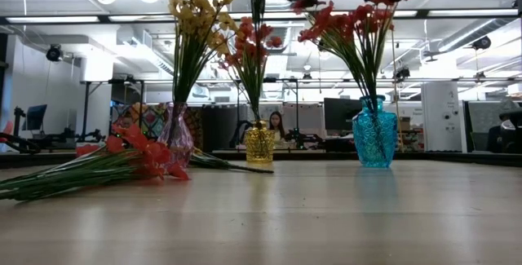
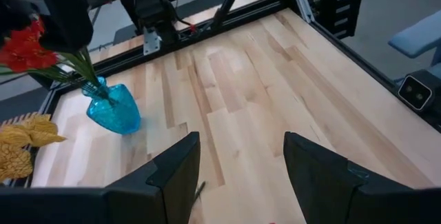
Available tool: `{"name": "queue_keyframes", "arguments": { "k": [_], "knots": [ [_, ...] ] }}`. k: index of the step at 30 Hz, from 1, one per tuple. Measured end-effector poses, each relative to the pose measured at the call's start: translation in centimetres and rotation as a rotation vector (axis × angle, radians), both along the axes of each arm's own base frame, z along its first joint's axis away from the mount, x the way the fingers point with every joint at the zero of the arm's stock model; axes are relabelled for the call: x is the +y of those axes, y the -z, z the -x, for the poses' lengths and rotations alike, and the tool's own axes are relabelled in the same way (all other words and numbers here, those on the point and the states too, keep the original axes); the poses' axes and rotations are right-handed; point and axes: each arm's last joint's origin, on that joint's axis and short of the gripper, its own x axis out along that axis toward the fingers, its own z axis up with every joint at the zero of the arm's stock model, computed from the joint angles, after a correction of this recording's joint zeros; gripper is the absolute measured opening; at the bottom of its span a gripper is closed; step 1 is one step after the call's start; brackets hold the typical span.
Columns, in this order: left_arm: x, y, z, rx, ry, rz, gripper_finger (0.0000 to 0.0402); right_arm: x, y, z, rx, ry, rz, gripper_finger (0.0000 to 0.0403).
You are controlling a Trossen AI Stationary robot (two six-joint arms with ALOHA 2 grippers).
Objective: Sort flowers into vase by color
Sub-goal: Put the orange flower into the yellow vase
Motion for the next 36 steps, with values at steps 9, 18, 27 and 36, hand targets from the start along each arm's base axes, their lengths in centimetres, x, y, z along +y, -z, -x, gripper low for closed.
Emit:
{"name": "queue_keyframes", "arguments": {
  "k": [9, 18, 27, 36],
  "knots": [
    [0.0, 0.1, 0.0, 0.005, 0.002, -0.006, 0.0192, 0.0, -1.7, -0.5, 0.011, 0.003, -0.006, 0.0029],
    [-0.1, -0.4, -0.2, -0.047, 0.001, 0.01, 0.0192, 1.9, -4.2, -1.4, 0.12, -0.048, -0.017, 0.0029],
    [0.1, -2.0, -1.5, -0.267, -0.173, 0.056, 0.0194, 5.8, -6.7, -0.1, 0.249, -0.162, -0.027, 0.0029],
    [-0.4, -1.9, -4.3, -0.424, -0.235, 0.057, 0.0261, 10.4, -7.5, 1.8, 0.279, -0.3, -0.012, 0.0029]
  ]
}}
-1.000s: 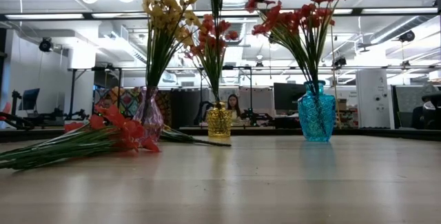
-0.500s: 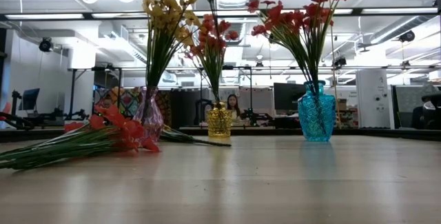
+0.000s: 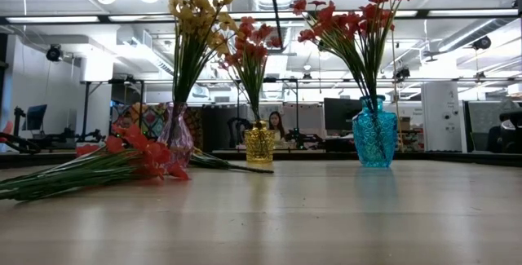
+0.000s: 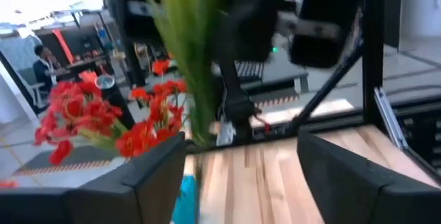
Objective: Sort flowers into vase by color
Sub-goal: Put the orange flower into the yellow vase
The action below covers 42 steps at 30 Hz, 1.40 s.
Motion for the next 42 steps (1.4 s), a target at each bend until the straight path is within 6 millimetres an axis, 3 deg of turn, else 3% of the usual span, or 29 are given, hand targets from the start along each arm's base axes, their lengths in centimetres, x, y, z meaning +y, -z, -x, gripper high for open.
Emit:
{"name": "queue_keyframes", "arguments": {
  "k": [7, 15, 21, 32, 37, 42],
  "knots": [
    [-0.7, 0.7, -2.3, -0.013, -0.003, -0.018, 0.0296, 2.0, 0.4, -0.1, -0.008, -0.061, -0.002, 0.0029],
    [-1.6, 1.6, -5.3, 0.033, -0.003, -0.038, 0.0275, 2.5, 0.0, -0.1, -0.047, -0.149, -0.025, 0.0029],
    [-1.7, 1.6, -5.7, 0.03, -0.005, -0.036, 0.021, 2.5, 0.0, -0.1, -0.051, -0.149, -0.021, 0.0029],
    [-1.6, 1.8, -5.4, 0.077, -0.008, -0.037, 0.0016, 2.5, -0.1, 0.0, -0.056, -0.148, -0.029, 0.0029],
    [-1.6, 1.7, -5.3, 0.085, -0.008, -0.04, 0.001, 2.4, -0.2, 0.0, -0.058, -0.146, -0.038, 0.0046],
    [-1.4, 1.4, -4.8, 0.098, -0.007, -0.044, 0.0002, 2.4, -0.1, 0.0, -0.054, -0.137, -0.044, 0.011]
  ]
}}
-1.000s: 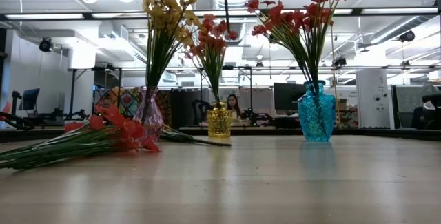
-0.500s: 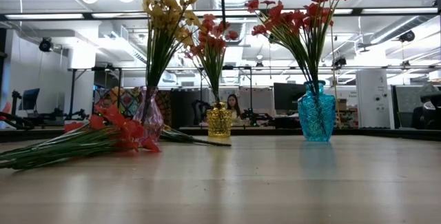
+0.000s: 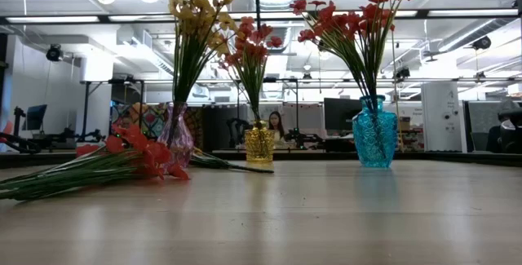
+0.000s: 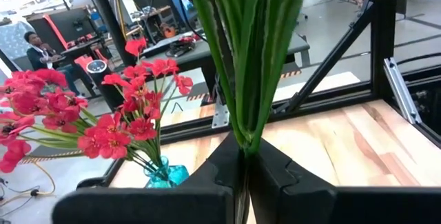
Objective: Sort flowers into vase by color
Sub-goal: Put the orange flower into the yellow vase
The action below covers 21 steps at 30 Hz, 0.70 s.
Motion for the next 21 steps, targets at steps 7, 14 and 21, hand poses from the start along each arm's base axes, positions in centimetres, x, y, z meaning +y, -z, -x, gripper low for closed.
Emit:
{"name": "queue_keyframes", "arguments": {
  "k": [7, 14, 21],
  "knots": [
    [0.4, -0.3, 0.9, 0.041, -0.03, 0.006, 0.0001, -0.3, -0.2, 0.8, 0.042, 0.018, -0.027, 0.0208],
    [0.6, -0.3, 1.1, 0.059, -0.105, -0.003, 0.0, -0.8, 0.5, 1.3, 0.148, 0.131, -0.021, 0.0255],
    [0.6, -0.3, 1.1, 0.055, -0.105, -0.001, 0.0, -0.6, 1.4, 0.3, 0.15, 0.14, -0.025, 0.0264]
  ]
}}
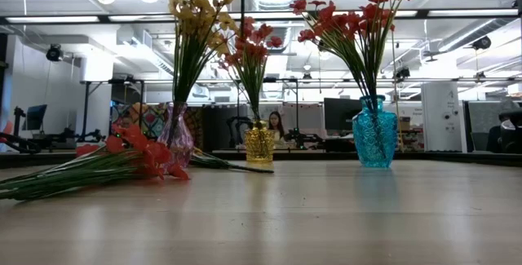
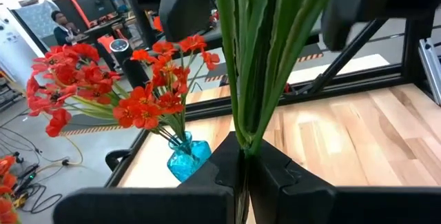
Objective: Sort flowers into vase by color
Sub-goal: Put the orange flower into the yellow vase
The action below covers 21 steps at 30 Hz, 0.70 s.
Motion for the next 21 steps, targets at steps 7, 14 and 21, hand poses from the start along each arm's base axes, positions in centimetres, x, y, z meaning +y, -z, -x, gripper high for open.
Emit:
{"name": "queue_keyframes", "arguments": {
  "k": [7, 14, 21],
  "knots": [
    [0.0, -0.2, 0.0, -0.022, 0.0, 0.007, 0.0, -0.1, 0.7, -1.1, -0.01, 0.008, 0.022, 0.0248],
    [0.0, -0.4, -0.1, -0.045, -0.002, 0.014, 0.0, -0.1, 0.4, -1.2, -0.045, -0.023, 0.018, 0.0223],
    [0.1, -0.7, -0.1, -0.078, -0.005, 0.028, 0.0, -0.7, 0.3, -1.5, -0.064, -0.026, 0.013, 0.0198]
  ]
}}
